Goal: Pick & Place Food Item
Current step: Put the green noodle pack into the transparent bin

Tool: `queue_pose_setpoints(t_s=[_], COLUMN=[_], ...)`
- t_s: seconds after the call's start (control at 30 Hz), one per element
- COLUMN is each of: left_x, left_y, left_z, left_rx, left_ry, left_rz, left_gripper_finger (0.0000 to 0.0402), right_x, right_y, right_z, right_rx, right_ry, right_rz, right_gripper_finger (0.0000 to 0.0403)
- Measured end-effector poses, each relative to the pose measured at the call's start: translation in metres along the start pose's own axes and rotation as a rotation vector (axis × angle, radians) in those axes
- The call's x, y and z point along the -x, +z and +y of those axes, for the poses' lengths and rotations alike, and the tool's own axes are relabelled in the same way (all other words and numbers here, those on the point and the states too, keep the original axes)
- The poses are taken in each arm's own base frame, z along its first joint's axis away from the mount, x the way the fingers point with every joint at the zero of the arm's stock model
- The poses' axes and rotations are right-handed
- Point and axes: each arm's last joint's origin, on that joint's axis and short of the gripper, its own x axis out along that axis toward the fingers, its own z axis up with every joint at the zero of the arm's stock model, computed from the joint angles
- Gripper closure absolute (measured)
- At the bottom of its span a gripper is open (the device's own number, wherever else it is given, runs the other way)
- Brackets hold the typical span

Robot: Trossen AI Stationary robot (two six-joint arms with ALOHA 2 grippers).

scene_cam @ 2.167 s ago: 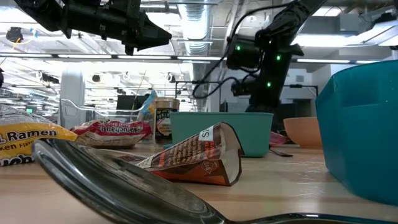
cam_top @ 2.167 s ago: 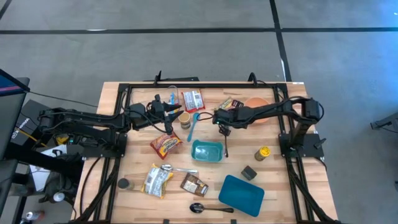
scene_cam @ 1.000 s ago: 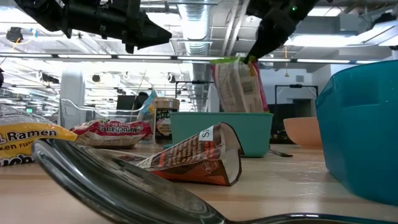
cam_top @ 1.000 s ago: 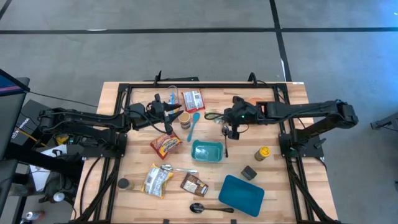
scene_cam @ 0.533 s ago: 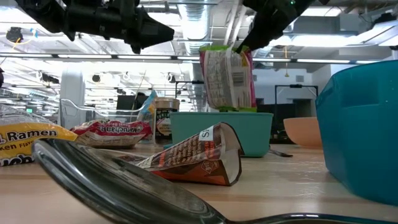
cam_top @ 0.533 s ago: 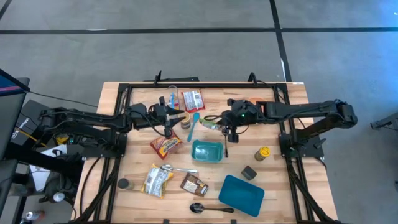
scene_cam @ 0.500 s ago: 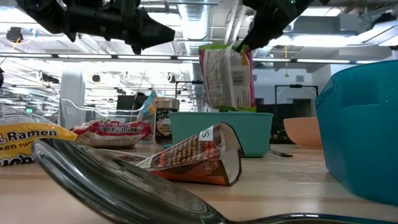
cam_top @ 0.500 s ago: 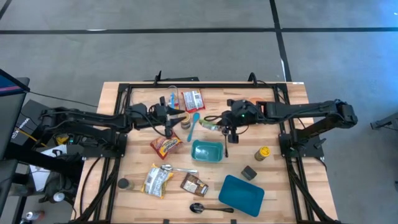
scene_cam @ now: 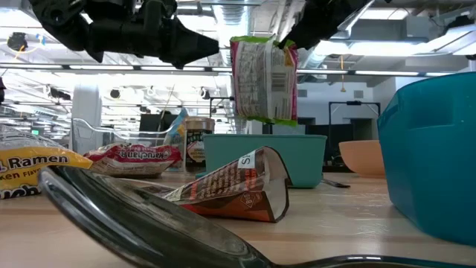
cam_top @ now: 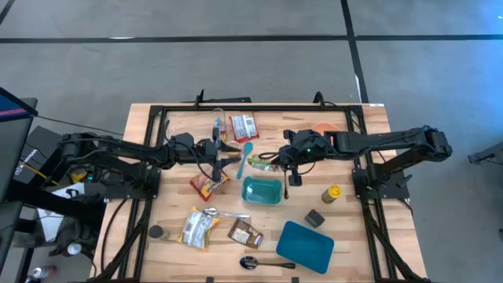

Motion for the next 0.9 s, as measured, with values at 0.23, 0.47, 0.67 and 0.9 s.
queue_pose_setpoints(t_s=[0.23,0.47,0.67,0.9], left_x=[-0.005,-0.006,-0.009,-0.026], left_y=[-0.003,-0.003,-0.007,-0.007], left_z=[0.0,0.0,-0.001,0.001], left_rx=[-0.007,0.004,0.029,0.031], left_ry=[-0.009,-0.008,-0.011,-0.014], left_rz=[-0.031,-0.037,-0.022,-0.007], left_gripper_finger=[0.0283,0.0253,0.0219,0.0202], right_x=[0.0,0.0,0.0,-0.001], right_y=[0.0,0.001,0.003,0.003], right_z=[0.002,0.002,0.001,0.001], right_rx=[0.003,0.002,0.001,0.0], right_ry=[0.005,0.003,-0.001,-0.002], right_rz=[-0.001,-0.013,-0.03,-0.033], right_gripper_finger=[0.0403,0.0403,0.0403,0.0403])
